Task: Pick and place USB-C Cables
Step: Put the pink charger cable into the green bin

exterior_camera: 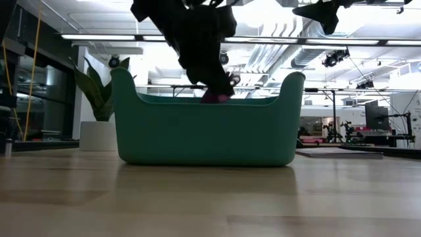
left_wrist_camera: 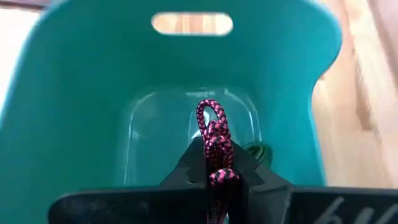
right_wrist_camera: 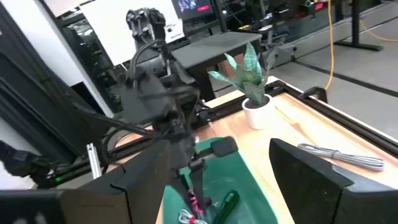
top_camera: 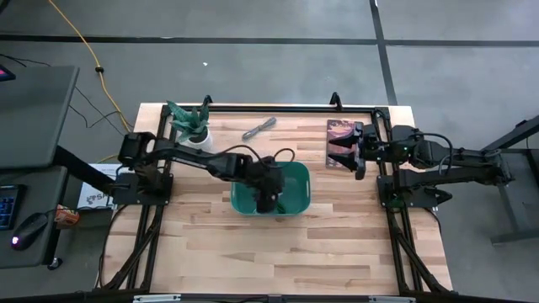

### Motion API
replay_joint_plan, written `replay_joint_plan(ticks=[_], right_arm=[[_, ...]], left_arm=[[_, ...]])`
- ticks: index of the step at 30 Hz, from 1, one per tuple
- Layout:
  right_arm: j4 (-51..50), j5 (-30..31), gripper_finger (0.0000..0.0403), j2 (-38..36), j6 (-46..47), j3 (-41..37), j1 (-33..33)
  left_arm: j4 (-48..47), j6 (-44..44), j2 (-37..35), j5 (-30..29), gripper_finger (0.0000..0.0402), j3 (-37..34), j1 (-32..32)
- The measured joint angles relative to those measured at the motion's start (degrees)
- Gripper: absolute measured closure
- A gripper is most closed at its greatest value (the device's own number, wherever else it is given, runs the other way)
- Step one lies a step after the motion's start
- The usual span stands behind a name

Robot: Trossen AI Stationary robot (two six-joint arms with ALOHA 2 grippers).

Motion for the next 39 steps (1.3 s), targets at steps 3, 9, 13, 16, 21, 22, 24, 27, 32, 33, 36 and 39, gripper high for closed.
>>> replay_joint_plan(ticks=[3,9,13,16,21,22,24,27,32,33,36,39], right_arm=[[-0.34,0.37,0.0137,0.0,0.0,0.0,-0.01],[-0.47,0.37,0.0137,0.0,0.0,0.0,0.01],[-0.46,0.35,0.0137,0.0,0.0,0.0,-0.01],[-0.45,0.35,0.0137,0.0,0.02,0.0,0.0],[-0.46,0.33,0.0137,0.0,0.01,0.0,-0.01],[-0.46,0.33,0.0137,0.0,0.02,0.0,0.01],[-0.46,0.33,0.0137,0.0,0.0,0.0,-0.01],[-0.46,0.31,0.0137,0.0,0.02,0.0,0.01],[-0.44,0.28,0.0137,0.0,0.02,0.0,-0.01],[-0.46,0.28,0.0137,0.0,0.02,0.0,0.01],[-0.46,0.28,0.0137,0.0,0.02,0.0,0.0],[-0.45,0.28,0.0137,0.0,0.02,0.0,0.01]], left_arm=[[0.24,2.53,1.23,-0.05,0.0401,0.04,-0.85],[-0.18,8.5,3.13,0.01,0.0401,0.02,-1.83],[-0.81,14.47,3.95,-0.01,0.04,-0.02,-2.06],[-0.81,17.53,4.0,-0.01,0.0395,-0.02,-2.06],[-0.83,18.83,4.06,-0.01,0.038,-0.02,-1.99],[-0.83,18.83,4.06,-0.01,0.0376,-0.02,-1.99],[-0.83,18.81,4.06,-0.01,0.0369,-0.02,-1.99],[-0.83,18.81,4.06,-0.01,0.0357,-0.02,-1.97],[-0.83,18.19,4.06,0.01,0.0325,-0.02,-1.95],[-0.83,17.76,4.06,0.05,0.0317,-0.02,-1.95],[-0.81,16.51,4.06,0.23,0.029,-0.02,-1.95],[-0.8,15.34,4.06,0.21,0.0263,-0.02,-1.95]])
